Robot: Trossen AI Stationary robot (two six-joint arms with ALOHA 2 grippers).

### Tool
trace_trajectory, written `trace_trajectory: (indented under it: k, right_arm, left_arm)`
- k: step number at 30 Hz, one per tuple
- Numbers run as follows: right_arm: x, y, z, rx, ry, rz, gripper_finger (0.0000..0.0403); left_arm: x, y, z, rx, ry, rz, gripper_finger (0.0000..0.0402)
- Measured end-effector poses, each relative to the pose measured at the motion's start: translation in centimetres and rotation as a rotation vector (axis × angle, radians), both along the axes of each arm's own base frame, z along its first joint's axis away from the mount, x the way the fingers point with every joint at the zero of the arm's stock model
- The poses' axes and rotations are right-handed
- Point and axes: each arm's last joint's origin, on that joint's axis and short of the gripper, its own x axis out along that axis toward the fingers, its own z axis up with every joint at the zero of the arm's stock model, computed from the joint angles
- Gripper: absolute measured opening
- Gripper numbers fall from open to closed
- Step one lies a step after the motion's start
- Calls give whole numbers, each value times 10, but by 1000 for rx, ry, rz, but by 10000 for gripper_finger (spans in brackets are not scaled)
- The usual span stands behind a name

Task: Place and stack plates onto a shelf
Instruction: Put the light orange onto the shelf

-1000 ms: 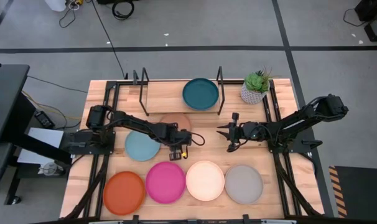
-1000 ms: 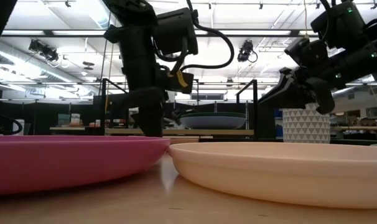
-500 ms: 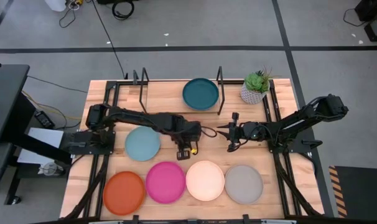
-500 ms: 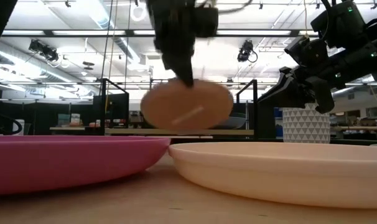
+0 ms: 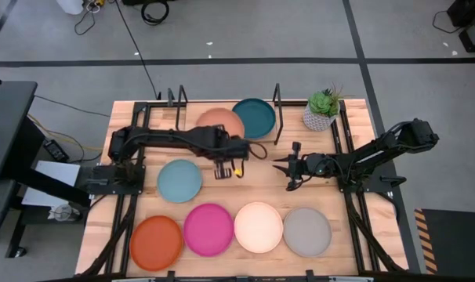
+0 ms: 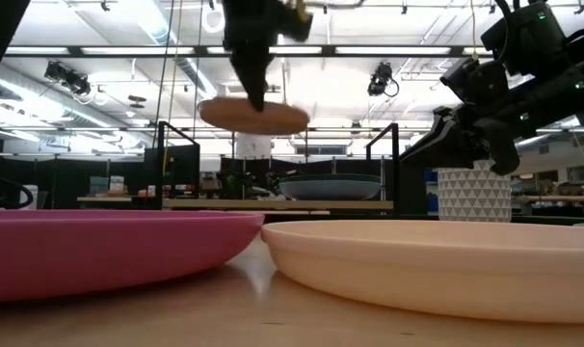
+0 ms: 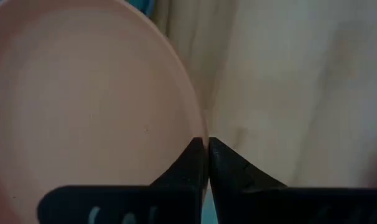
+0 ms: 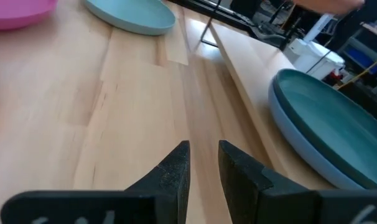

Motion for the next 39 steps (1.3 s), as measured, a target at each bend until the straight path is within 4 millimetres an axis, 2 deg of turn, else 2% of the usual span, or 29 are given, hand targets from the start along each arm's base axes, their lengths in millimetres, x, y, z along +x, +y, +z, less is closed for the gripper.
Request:
trace_trajectory:
  k: [5,8,14,19,25,34,39]
  right_arm:
    - [0,2,0,35,-1,48,89]
    - [0,2,0,37,1,49,89]
    - [0,2,-2,36,9,50,89]
    - [0,2,-2,44,8,50,89]
    - [0,2,-2,45,6,49,89]
    - [0,2,-1,46,4,53,89]
    - [1,2,-1,45,-1,54,89]
  left_arm:
    - [-6,33,-34,12,54,5,18]
    - [-18,54,-49,12,101,20,18]
    - [-36,97,-49,-72,-23,124,18]
    - [-50,120,-63,-88,-74,198,18]
    - [-52,127,-79,-77,-108,195,18]
    - [-50,113,-91,-105,-109,148,19]
    - [-47,110,-90,-84,-123,141,39]
